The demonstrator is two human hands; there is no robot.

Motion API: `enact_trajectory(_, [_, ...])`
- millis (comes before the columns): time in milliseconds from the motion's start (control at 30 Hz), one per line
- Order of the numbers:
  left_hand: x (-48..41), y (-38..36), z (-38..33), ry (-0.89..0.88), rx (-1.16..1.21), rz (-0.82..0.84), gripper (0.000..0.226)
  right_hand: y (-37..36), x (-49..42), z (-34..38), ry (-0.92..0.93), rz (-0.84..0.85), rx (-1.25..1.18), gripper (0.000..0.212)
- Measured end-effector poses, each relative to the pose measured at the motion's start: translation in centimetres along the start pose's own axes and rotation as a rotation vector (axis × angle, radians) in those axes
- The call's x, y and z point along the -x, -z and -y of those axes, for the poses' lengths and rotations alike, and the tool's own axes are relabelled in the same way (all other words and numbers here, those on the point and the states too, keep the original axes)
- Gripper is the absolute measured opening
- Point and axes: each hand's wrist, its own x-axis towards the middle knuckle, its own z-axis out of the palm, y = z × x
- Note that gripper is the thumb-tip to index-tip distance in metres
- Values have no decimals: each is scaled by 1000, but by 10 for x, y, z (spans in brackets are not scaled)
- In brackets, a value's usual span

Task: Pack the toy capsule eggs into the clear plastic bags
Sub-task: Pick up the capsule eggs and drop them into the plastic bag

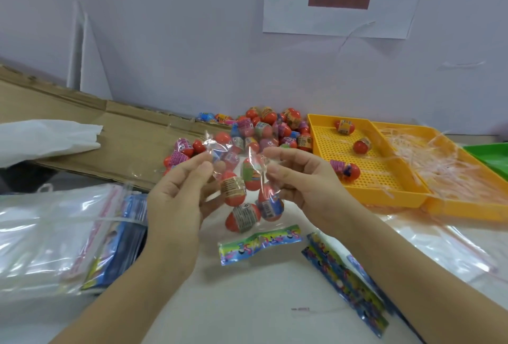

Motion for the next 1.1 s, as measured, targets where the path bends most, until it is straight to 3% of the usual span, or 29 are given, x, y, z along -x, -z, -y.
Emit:
enact_trajectory(100, [-1,1,1,106,27,69,27,3,-1,0,-23,36,-37,22])
enact_trajectory(167, [-3,2,2,135,9,55,14,5,-1,0,-33,60,-47,18])
enact_trajectory(267, [-5,2,-2,113,25,26,36,6,-2,-1,-46,108,-84,12])
enact_trajectory(633, [-6,1,-4,79,1,193,51,22,-9,-1,-15,276,-141,7])
enact_trajectory(1100, [-2,1,-7,8,-23,321,59,29,-8,12,-14,434,-60,19])
